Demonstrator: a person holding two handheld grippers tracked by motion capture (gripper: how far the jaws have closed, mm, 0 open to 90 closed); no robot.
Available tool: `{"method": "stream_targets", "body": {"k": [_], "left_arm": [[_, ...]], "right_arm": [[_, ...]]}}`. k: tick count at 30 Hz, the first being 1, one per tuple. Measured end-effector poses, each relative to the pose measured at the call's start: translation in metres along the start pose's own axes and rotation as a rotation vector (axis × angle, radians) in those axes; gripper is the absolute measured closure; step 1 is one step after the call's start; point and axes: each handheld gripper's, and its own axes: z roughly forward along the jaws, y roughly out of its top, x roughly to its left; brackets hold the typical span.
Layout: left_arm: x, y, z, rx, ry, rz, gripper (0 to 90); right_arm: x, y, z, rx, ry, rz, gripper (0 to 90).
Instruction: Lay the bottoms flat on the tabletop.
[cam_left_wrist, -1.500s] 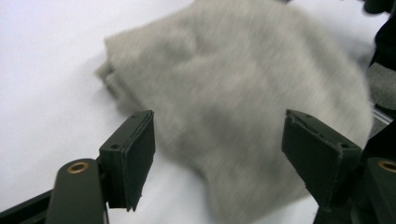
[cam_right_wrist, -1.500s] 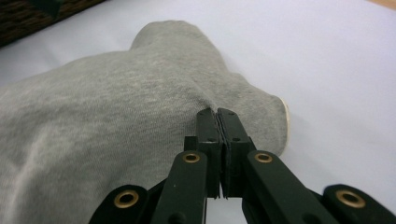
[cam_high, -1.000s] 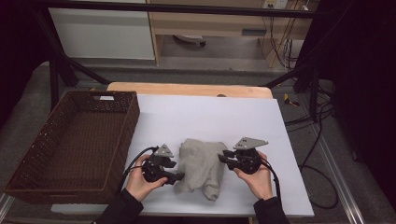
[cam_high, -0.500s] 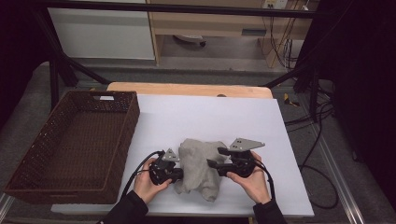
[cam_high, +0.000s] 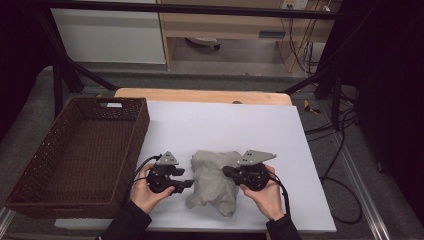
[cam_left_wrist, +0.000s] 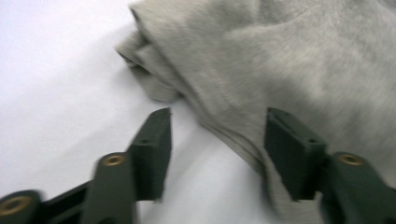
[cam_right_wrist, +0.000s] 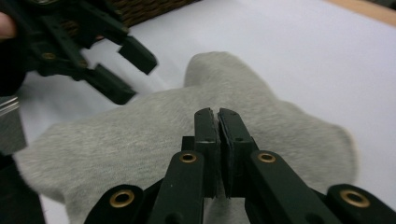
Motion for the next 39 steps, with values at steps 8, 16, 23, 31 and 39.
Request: {"method": "stream_targets", "body": {"k": [8, 16, 23, 31, 39], "left_arm": [[-0.003, 0.003, -0.004, -0.008, 0.003, 0.006, 26.7], [-0.009, 0.004, 0.001, 0.017, -0.001, 0.041, 22.5], [-0.003, 0.003, -0.012, 0.012, 0.041, 0.058, 10.4], [0.001, 0.001, -0.020, 0.011, 0.068, 0.054, 6.3], [0.000, 0.001, -0.019, 0.018, 0.061, 0.056, 6.4]], "right_arm": [[-0.045, -0.020, -0.019, -0.039, -0.199, 0.112, 86.7], [-0.051, -0.022, -0.029, -0.029, -0.195, 0.127, 71.7], [-0.016, -0.002, -0.023, -0.032, -0.071, 0.057, 38.6], [0.016, 0.008, 0.012, 0.037, 0.011, -0.037, 36.9], [0.012, 0.003, 0.029, 0.130, -0.044, -0.103, 80.3]]}}
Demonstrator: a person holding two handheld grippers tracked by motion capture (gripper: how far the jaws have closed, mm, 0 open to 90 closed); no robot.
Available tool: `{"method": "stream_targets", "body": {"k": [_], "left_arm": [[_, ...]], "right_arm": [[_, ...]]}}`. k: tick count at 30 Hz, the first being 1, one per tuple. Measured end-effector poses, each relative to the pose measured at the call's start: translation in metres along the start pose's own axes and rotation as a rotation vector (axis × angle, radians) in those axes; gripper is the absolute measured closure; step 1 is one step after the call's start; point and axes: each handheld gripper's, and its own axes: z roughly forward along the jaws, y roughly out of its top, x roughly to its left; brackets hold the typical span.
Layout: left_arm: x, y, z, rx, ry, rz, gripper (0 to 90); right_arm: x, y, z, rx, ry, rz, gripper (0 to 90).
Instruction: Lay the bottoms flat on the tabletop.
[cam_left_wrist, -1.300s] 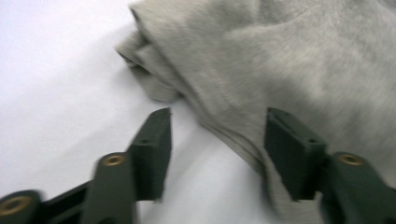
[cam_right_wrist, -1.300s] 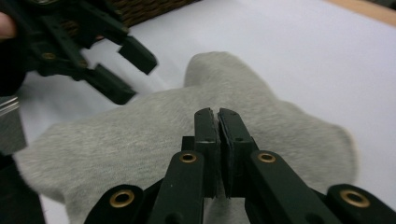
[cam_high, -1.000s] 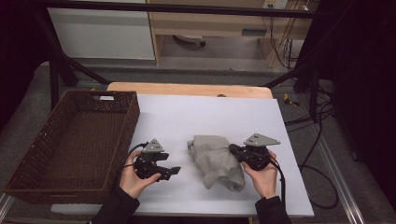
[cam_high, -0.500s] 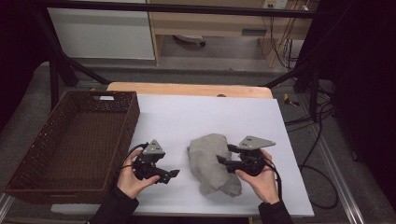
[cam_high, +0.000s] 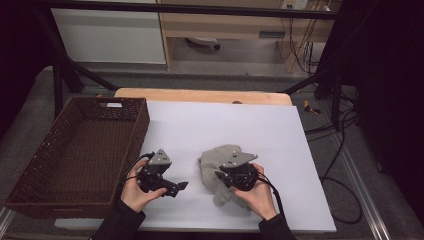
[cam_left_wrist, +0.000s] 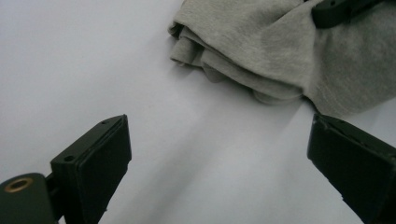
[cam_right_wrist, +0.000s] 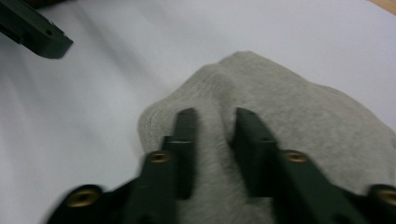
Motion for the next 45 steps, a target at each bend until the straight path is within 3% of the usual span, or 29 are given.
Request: {"method": "stream_targets", "body": {"k": [4, 7, 8, 9, 10, 11, 13, 14, 16, 17, 20, 21, 25, 32, 37, 41, 43, 44, 45], "left_arm": [[0.000, 0.000, 0.001, 0.003, -0.004, 0.002, 6.7], [-0.001, 0.000, 0.002, 0.007, -0.006, 0.002, 6.8], [-0.001, 0.000, 0.003, 0.009, -0.006, 0.005, 6.8], [-0.002, 0.000, 0.004, 0.009, -0.006, 0.004, 6.8], [-0.003, 0.001, 0.005, 0.012, -0.009, 0.006, 6.8], [-0.004, 0.001, 0.006, 0.012, -0.012, 0.009, 6.8], [-0.007, 0.002, 0.009, 0.015, -0.018, 0.015, 7.1], [-0.010, 0.003, 0.012, 0.015, -0.030, 0.024, 8.4], [-0.012, 0.004, 0.014, 0.015, -0.033, 0.027, 9.6], [-0.013, 0.005, 0.015, 0.020, -0.038, 0.030, 10.6], [-0.019, 0.009, 0.022, 0.017, -0.056, 0.040, 14.4], [-0.023, 0.013, 0.026, 0.025, -0.067, 0.050, 15.0], [-0.030, 0.021, 0.033, 0.026, -0.087, 0.063, 20.0], [-0.044, 0.045, 0.055, 0.045, -0.105, 0.114, 30.4], [-0.047, 0.056, 0.073, 0.052, -0.115, 0.125, 35.8], [-0.049, 0.060, 0.085, 0.061, -0.133, 0.137, 40.0], [-0.051, 0.061, 0.091, 0.044, -0.141, 0.157, 47.9], [-0.051, 0.061, 0.091, 0.044, -0.141, 0.157, 52.0], [-0.051, 0.061, 0.093, 0.036, -0.142, 0.164, 52.0]], "right_arm": [[-0.005, 0.001, -0.013, -0.062, -0.018, 0.014, 84.1], [-0.018, 0.002, -0.031, -0.165, -0.065, 0.080, 84.2], [-0.018, 0.002, -0.031, -0.165, -0.065, 0.080, 84.2], [-0.024, 0.001, -0.037, -0.201, -0.085, 0.106, 84.1], [-0.033, -0.003, -0.046, -0.240, -0.133, 0.146, 84.1], [-0.033, -0.003, -0.046, -0.240, -0.133, 0.146, 84.1], [-0.042, -0.010, -0.050, -0.250, -0.194, 0.174, 84.0], [-0.051, -0.019, -0.050, -0.224, -0.246, 0.185, 83.7], [-0.055, -0.024, -0.050, -0.208, -0.268, 0.194, 83.6], [-0.062, -0.034, -0.048, -0.170, -0.291, 0.208, 83.1], [-0.067, -0.044, -0.045, -0.143, -0.271, 0.236, 81.8], [-0.068, -0.050, -0.041, -0.119, -0.243, 0.254, 79.0], [-0.063, -0.050, -0.038, -0.086, -0.229, 0.232, 71.0], [-0.060, -0.046, -0.048, -0.121, -0.231, 0.228, 58.5], [-0.052, -0.045, -0.061, -0.135, -0.179, 0.209, 48.7], [-0.051, -0.047, -0.057, -0.106, -0.167, 0.215, 48.2], [-0.053, -0.049, -0.053, -0.087, -0.157, 0.219, 57.4], [-0.053, -0.049, -0.053, -0.087, -0.157, 0.219, 57.4], [-0.053, -0.050, -0.051, -0.084, -0.148, 0.220, 61.2]]}}
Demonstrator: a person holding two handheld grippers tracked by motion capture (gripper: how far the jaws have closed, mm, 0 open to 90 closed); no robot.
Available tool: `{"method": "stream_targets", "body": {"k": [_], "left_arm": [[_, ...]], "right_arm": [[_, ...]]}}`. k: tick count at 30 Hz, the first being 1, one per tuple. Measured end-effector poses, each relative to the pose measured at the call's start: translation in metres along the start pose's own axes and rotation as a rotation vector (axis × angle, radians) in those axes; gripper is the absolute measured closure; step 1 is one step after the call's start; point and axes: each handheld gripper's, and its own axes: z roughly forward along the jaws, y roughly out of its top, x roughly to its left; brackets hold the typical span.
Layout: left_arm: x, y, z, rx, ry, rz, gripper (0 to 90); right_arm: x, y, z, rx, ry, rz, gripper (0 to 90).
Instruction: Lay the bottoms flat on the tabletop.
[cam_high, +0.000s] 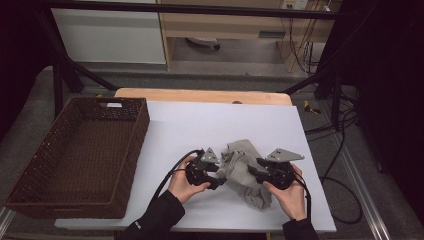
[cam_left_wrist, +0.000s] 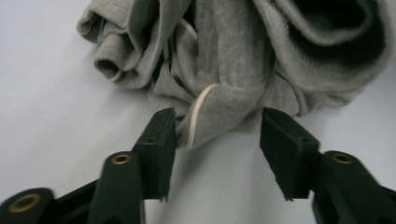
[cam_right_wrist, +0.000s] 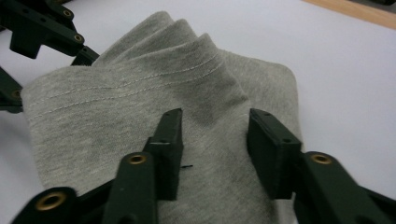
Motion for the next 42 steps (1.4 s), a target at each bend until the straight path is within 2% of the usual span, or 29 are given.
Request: {"method": "stream_targets", "body": {"k": [1, 2, 3, 4, 6, 9, 15, 16, 18, 19, 20, 21, 22, 27, 29, 30, 33, 37, 38, 40, 42], "left_arm": [[-0.001, 0.000, 0.002, -0.002, 0.016, 0.024, 58.7], [-0.001, 0.000, 0.002, -0.002, 0.016, 0.024, 63.4], [-0.002, 0.000, 0.003, 0.000, 0.021, 0.035, 63.4], [-0.005, 0.001, 0.002, 0.003, 0.034, 0.052, 70.1], [-0.006, 0.000, 0.001, 0.008, 0.049, 0.061, 77.3], [-0.006, -0.001, 0.000, 0.015, 0.049, 0.056, 83.7], [-0.003, -0.006, -0.013, 0.012, 0.046, 0.051, 85.5], [-0.002, -0.008, -0.018, 0.010, 0.051, 0.048, 85.5], [0.001, -0.011, -0.029, -0.003, 0.067, 0.038, 85.7], [0.006, -0.016, -0.042, -0.016, 0.086, 0.030, 85.7], [0.006, -0.016, -0.042, -0.016, 0.086, 0.030, 85.7], [0.011, -0.021, -0.053, -0.027, 0.108, 0.018, 85.7], [0.011, -0.021, -0.053, -0.027, 0.108, 0.018, 85.7], [0.018, -0.040, -0.073, -0.018, 0.140, 0.001, 85.7], [0.017, -0.053, -0.077, -0.018, 0.131, -0.009, 85.7], [0.017, -0.053, -0.077, -0.018, 0.131, -0.009, 85.7], [0.015, -0.063, -0.077, -0.021, 0.116, -0.020, 85.6], [0.012, -0.069, -0.076, -0.025, 0.101, -0.017, 85.5], [0.011, -0.069, -0.076, -0.026, 0.101, -0.013, 85.4], [0.008, -0.070, -0.075, -0.027, 0.100, -0.015, 85.3], [0.008, -0.072, -0.074, -0.024, 0.095, -0.016, 85.2]], "right_arm": [[0.000, -0.001, 0.002, 0.006, 0.015, 0.003, 68.5], [0.000, -0.001, 0.002, 0.006, 0.015, 0.003, 68.5], [0.000, -0.002, 0.003, 0.009, 0.019, 0.006, 72.0], [0.000, -0.002, 0.004, 0.018, 0.023, 0.005, 79.6], [0.000, -0.003, 0.004, 0.019, 0.021, 0.000, 86.2], [-0.001, -0.002, 0.003, 0.006, 0.030, 0.007, 88.1], [-0.003, 0.000, 0.000, -0.022, 0.008, -0.002, 88.9], [-0.005, 0.001, -0.002, -0.047, -0.008, 0.011, 89.0], [-0.007, 0.001, -0.002, -0.059, -0.017, 0.017, 89.1], [-0.011, 0.002, -0.001, -0.074, -0.032, 0.034, 89.2], [-0.011, 0.002, -0.001, -0.074, -0.032, 0.034, 89.2], [-0.014, 0.002, 0.003, -0.077, -0.043, 0.044, 89.3], [-0.014, 0.002, 0.003, -0.077, -0.043, 0.044, 89.3], [-0.019, 0.003, 0.022, -0.078, -0.071, 0.073, 89.2], [-0.024, 0.002, 0.035, -0.058, -0.105, 0.078, 89.2], [-0.025, 0.001, 0.039, -0.051, -0.111, 0.086, 89.2], [-0.030, 0.001, 0.047, -0.057, -0.116, 0.106, 89.2], [-0.032, 0.003, 0.057, -0.034, -0.129, 0.100, 88.2], [-0.033, 0.003, 0.059, -0.026, -0.127, 0.106, 86.7], [-0.033, 0.001, 0.060, -0.020, -0.142, 0.088, 72.6], [-0.029, 0.000, 0.053, -0.037, -0.144, 0.073, 62.9]]}}
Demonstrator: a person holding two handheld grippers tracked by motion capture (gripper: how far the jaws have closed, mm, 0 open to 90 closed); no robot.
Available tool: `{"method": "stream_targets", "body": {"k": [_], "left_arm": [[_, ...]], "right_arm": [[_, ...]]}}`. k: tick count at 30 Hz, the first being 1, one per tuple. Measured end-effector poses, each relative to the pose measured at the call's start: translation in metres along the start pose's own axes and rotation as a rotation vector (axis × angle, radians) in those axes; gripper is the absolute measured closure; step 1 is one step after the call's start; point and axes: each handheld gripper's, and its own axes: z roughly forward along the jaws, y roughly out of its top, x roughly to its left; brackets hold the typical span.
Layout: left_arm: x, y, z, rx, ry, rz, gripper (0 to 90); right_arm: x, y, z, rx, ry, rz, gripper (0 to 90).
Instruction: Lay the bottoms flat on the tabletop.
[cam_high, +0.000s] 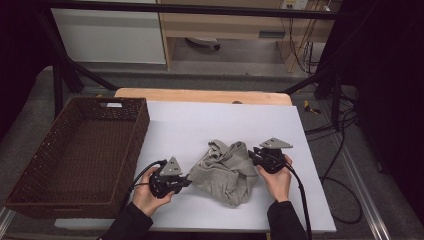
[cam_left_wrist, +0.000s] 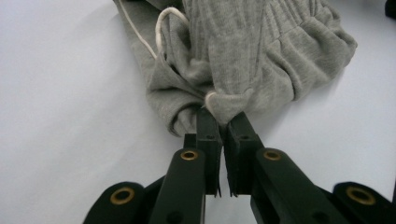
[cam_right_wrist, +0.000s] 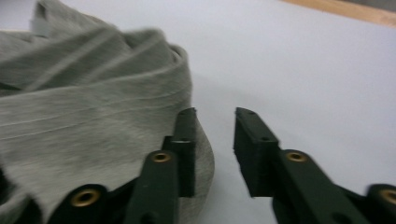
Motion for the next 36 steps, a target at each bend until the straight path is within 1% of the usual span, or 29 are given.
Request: {"method": "stream_targets", "body": {"k": [1, 2, 3, 4, 5, 6, 7, 9, 11, 12, 15, 16, 17, 18, 19, 20, 22, 24, 25, 28, 29, 30, 31, 32, 33, 34, 35, 36], "left_arm": [[0.000, -0.001, 0.001, 0.002, 0.000, -0.002, 85.2], [0.000, -0.002, 0.002, 0.005, -0.004, -0.006, 85.1], [0.000, -0.002, 0.002, 0.007, -0.004, -0.006, 85.1], [0.000, -0.003, 0.003, 0.007, -0.005, -0.009, 85.0], [0.000, -0.003, 0.003, 0.007, -0.007, -0.012, 84.9], [0.000, -0.003, 0.004, 0.007, -0.007, -0.013, 84.9], [-0.001, -0.003, 0.004, 0.007, -0.006, -0.013, 84.9], [-0.002, -0.003, 0.004, 0.006, -0.004, -0.013, 84.8], [-0.003, -0.003, 0.004, 0.005, 0.001, -0.014, 84.7], [-0.003, -0.003, 0.003, 0.008, 0.001, -0.010, 84.7], [-0.003, -0.003, 0.003, 0.009, -0.003, -0.012, 84.8], [-0.002, -0.003, 0.003, 0.007, -0.004, -0.013, 84.8], [-0.002, -0.003, 0.002, 0.009, -0.005, -0.012, 84.8], [-0.003, -0.003, 0.002, 0.007, -0.007, -0.012, 84.9], [-0.003, -0.003, 0.001, 0.008, -0.008, -0.009, 84.9], [-0.003, -0.003, 0.001, 0.007, -0.011, -0.012, 84.9], [-0.004, -0.002, -0.001, 0.011, -0.020, -0.007, 85.0], [-0.006, -0.002, -0.002, 0.011, -0.031, -0.004, 85.0], [-0.008, -0.002, -0.003, 0.010, -0.037, -0.001, 85.1], [-0.014, -0.001, -0.003, 0.008, -0.050, 0.010, 85.1], [-0.016, 0.000, -0.002, 0.012, -0.054, 0.018, 85.0], [-0.018, 0.000, -0.001, 0.013, -0.056, 0.025, 85.0], [-0.020, 0.001, 0.001, 0.017, -0.055, 0.033, 85.0], [-0.022, 0.001, 0.002, 0.016, -0.056, 0.034, 84.9], [-0.024, 0.001, 0.003, 0.015, -0.056, 0.037, 84.8], [-0.025, 0.001, 0.004, 0.020, -0.054, 0.043, 83.4], [-0.025, 0.001, 0.004, 0.020, -0.052, 0.044, 83.4], [-0.024, 0.001, 0.003, 0.017, -0.058, 0.037, 79.8]], "right_arm": [[0.002, 0.000, -0.006, -0.010, 0.010, 0.004, 56.7], [0.004, 0.000, -0.012, -0.018, 0.020, -0.004, 51.8], [0.006, -0.001, -0.018, -0.022, 0.023, -0.009, 49.0], [0.009, -0.002, -0.024, -0.025, 0.035, -0.013, 45.8], [0.011, -0.003, -0.029, -0.015, 0.060, -0.014, 42.3], [0.015, -0.006, -0.033, -0.013, 0.082, -0.019, 41.7], [0.018, -0.009, -0.036, -0.011, 0.093, -0.033, 40.9], [0.024, -0.016, -0.038, 0.020, 0.110, -0.050, 39.5], [0.026, -0.022, -0.034, 0.051, 0.106, -0.067, 39.5], [0.026, -0.024, -0.030, 0.073, 0.106, -0.065, 39.8], [0.022, -0.028, -0.017, 0.118, 0.108, -0.050, 43.8], [0.021, -0.028, -0.013, 0.132, 0.102, -0.047, 48.5], [0.020, -0.029, -0.009, 0.149, 0.107, -0.056, 57.0], [0.020, -0.030, -0.005, 0.154, 0.116, -0.059, 64.0], [0.020, -0.029, -0.002, 0.167, 0.119, -0.061, 75.9], [0.020, -0.028, 0.000, 0.174, 0.119, -0.077, 80.7], [0.019, -0.023, 0.002, 0.160, 0.123, -0.086, 83.3], [0.021, -0.013, 0.005, 0.122, 0.112, -0.101, 83.8], [0.022, -0.007, 0.008, 0.093, 0.100, -0.105, 83.9], [0.026, 0.013, 0.021, 0.022, 0.077, -0.118, 83.8], [0.027, 0.018, 0.027, 0.004, 0.072, -0.123, 83.4], [0.028, 0.026, 0.039, 0.020, 0.064, -0.116, 80.4], [0.028, 0.026, 0.039, 0.020, 0.064, -0.116, 80.4], [0.027, 0.027, 0.043, 0.037, 0.058, -0.101, 75.5], [0.026, 0.027, 0.045, 0.049, 0.052, -0.089, 68.1], [0.024, 0.025, 0.039, 0.051, 0.027, -0.094, 60.1], [0.024, 0.025, 0.039, 0.051, 0.027, -0.094, 60.1], [0.023, 0.021, 0.025, 0.030, 0.036, -0.082, 51.3]]}}
